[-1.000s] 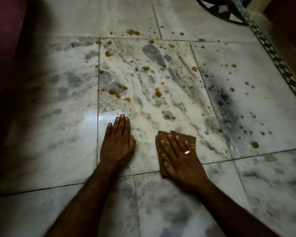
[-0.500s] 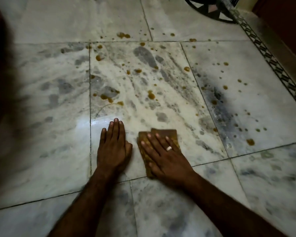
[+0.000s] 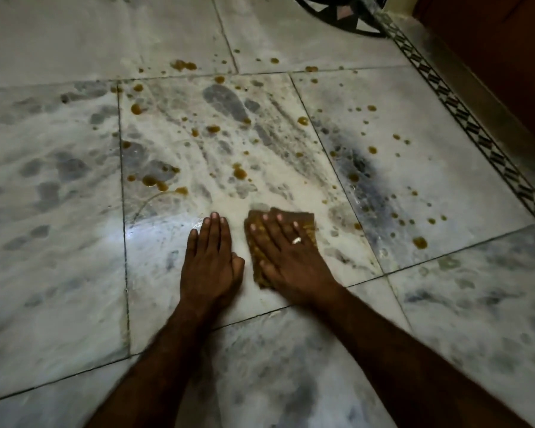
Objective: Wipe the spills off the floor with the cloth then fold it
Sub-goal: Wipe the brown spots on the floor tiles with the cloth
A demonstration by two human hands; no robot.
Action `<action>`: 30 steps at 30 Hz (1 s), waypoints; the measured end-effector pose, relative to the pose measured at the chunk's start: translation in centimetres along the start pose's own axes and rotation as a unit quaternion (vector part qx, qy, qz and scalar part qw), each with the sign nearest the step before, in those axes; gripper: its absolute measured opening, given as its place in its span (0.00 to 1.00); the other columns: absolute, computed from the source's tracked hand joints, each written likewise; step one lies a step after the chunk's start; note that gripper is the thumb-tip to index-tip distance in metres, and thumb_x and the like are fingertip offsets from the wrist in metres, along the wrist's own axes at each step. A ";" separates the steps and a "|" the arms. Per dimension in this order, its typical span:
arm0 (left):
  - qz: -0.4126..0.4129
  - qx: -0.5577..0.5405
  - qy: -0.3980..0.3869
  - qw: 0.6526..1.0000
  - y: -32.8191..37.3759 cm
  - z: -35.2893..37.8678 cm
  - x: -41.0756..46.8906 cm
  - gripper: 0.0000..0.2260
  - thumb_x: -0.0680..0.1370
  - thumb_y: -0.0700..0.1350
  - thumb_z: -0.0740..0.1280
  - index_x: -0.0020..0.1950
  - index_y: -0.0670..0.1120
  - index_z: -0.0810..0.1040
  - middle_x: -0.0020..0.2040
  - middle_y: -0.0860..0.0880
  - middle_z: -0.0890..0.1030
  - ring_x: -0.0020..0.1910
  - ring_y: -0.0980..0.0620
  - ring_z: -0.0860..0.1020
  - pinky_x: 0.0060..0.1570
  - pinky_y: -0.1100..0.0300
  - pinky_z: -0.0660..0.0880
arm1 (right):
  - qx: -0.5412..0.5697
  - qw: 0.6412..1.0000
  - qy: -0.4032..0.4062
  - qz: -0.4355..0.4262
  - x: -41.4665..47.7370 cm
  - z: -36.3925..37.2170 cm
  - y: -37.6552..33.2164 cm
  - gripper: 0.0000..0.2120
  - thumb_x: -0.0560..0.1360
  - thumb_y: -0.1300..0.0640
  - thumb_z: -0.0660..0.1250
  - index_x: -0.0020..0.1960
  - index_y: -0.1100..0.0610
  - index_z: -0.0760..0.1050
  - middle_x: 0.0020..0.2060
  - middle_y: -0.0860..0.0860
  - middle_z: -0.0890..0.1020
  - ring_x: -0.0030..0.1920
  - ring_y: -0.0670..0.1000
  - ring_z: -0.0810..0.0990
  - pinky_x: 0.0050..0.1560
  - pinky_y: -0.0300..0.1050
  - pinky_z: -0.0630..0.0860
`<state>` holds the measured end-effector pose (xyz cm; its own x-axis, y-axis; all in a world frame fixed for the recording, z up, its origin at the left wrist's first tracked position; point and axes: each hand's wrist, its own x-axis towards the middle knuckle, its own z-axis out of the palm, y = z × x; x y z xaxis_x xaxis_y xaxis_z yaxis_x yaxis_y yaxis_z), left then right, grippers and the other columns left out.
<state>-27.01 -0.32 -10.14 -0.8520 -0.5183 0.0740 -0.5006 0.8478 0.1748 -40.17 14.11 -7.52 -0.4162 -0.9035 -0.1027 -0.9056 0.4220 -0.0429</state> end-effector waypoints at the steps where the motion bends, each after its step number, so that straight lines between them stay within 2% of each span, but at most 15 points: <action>1: 0.001 0.000 0.004 1.000 0.0 0.0 -0.1 0.31 0.78 0.50 0.50 0.78 0.35 0.61 0.78 0.36 0.62 0.78 0.39 0.62 0.77 0.42 0.56 | -0.003 1.000 0.001 -0.020 -2.2 0.1 0.0 0.31 0.83 0.44 0.49 0.83 0.48 0.47 0.83 0.52 0.50 0.83 0.56 0.47 0.80 0.59 0.50; 4: 0.011 -0.010 0.008 1.000 0.5 0.1 0.1 0.30 0.78 0.48 0.51 0.78 0.35 0.61 0.78 0.36 0.62 0.78 0.39 0.62 0.76 0.41 0.57 | -0.003 0.999 0.012 -0.034 -8.8 0.5 2.5 0.31 0.82 0.46 0.53 0.83 0.49 0.51 0.83 0.53 0.54 0.82 0.56 0.51 0.80 0.56 0.51; 6: 0.026 -0.014 0.003 1.000 1.3 0.3 0.5 0.29 0.79 0.48 0.51 0.78 0.35 0.61 0.78 0.36 0.62 0.78 0.39 0.63 0.76 0.41 0.58 | -0.006 1.000 0.011 0.011 -11.1 0.6 5.5 0.31 0.81 0.46 0.54 0.83 0.50 0.53 0.82 0.53 0.55 0.82 0.56 0.54 0.79 0.57 0.53; 9: 0.054 -0.027 -0.001 0.998 3.7 0.8 1.7 0.29 0.78 0.48 0.52 0.77 0.35 0.63 0.77 0.36 0.65 0.76 0.39 0.65 0.75 0.41 0.60 | 0.010 0.996 -0.001 0.085 -9.2 0.0 8.9 0.31 0.82 0.45 0.49 0.83 0.51 0.52 0.82 0.54 0.54 0.82 0.56 0.52 0.78 0.60 0.57; 12: 0.087 -0.040 -0.011 0.995 6.6 1.2 2.9 0.30 0.78 0.49 0.53 0.77 0.36 0.65 0.76 0.36 0.67 0.76 0.39 0.67 0.74 0.41 0.63 | 0.031 0.992 0.006 0.126 -4.0 -0.4 8.8 0.32 0.80 0.43 0.46 0.83 0.50 0.47 0.83 0.54 0.52 0.82 0.57 0.49 0.79 0.61 0.54; 15: 0.086 -0.042 -0.019 0.995 8.2 1.5 4.1 0.30 0.78 0.51 0.52 0.76 0.36 0.65 0.77 0.36 0.66 0.76 0.39 0.66 0.75 0.41 0.62 | 0.015 0.993 0.031 0.110 -3.0 0.0 7.2 0.31 0.81 0.44 0.47 0.83 0.50 0.50 0.82 0.55 0.54 0.82 0.58 0.51 0.79 0.62 0.55; 19: 0.115 -0.030 -0.030 0.992 8.8 1.7 4.4 0.32 0.78 0.53 0.52 0.78 0.36 0.62 0.78 0.37 0.63 0.78 0.40 0.62 0.76 0.43 0.59 | 0.004 0.999 0.024 0.040 -11.5 0.4 7.5 0.30 0.83 0.46 0.51 0.83 0.49 0.51 0.83 0.52 0.54 0.82 0.55 0.51 0.80 0.56 0.51; 22: 0.119 -0.023 -0.034 0.992 9.5 2.0 5.0 0.32 0.78 0.53 0.50 0.79 0.37 0.59 0.80 0.38 0.60 0.79 0.41 0.59 0.77 0.44 0.55 | 0.015 0.995 0.025 0.098 -14.7 0.6 11.2 0.30 0.82 0.46 0.51 0.83 0.50 0.52 0.82 0.52 0.55 0.82 0.54 0.52 0.79 0.56 0.53; 26: 0.128 -0.026 -0.028 0.991 10.9 2.3 6.5 0.32 0.78 0.52 0.52 0.79 0.37 0.61 0.79 0.38 0.61 0.79 0.41 0.60 0.77 0.44 0.56 | 0.044 0.976 0.021 0.212 -9.0 -0.2 15.4 0.31 0.81 0.42 0.46 0.83 0.46 0.48 0.83 0.51 0.52 0.82 0.54 0.49 0.80 0.55 0.48; 28: 0.124 -0.032 -0.024 0.991 11.2 2.5 6.9 0.31 0.78 0.51 0.52 0.79 0.37 0.61 0.79 0.38 0.61 0.79 0.41 0.61 0.77 0.43 0.57 | 0.049 0.974 0.020 0.222 -4.6 -0.7 15.7 0.34 0.78 0.41 0.41 0.83 0.47 0.46 0.83 0.52 0.52 0.82 0.56 0.48 0.80 0.56 0.46; 30: 0.121 -0.033 -0.020 0.992 11.2 2.6 6.9 0.31 0.78 0.51 0.52 0.79 0.37 0.60 0.79 0.38 0.61 0.79 0.41 0.61 0.77 0.43 0.57 | 0.036 0.980 0.011 0.194 -1.2 -0.8 14.6 0.34 0.78 0.41 0.40 0.83 0.48 0.45 0.83 0.53 0.51 0.82 0.58 0.48 0.80 0.58 0.46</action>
<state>-38.92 5.91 -10.17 -0.9519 -0.2953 0.0822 -0.2715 0.9366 0.2214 -52.97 21.33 -7.25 -0.7311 -0.6743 -0.1040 -0.6703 0.7383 -0.0749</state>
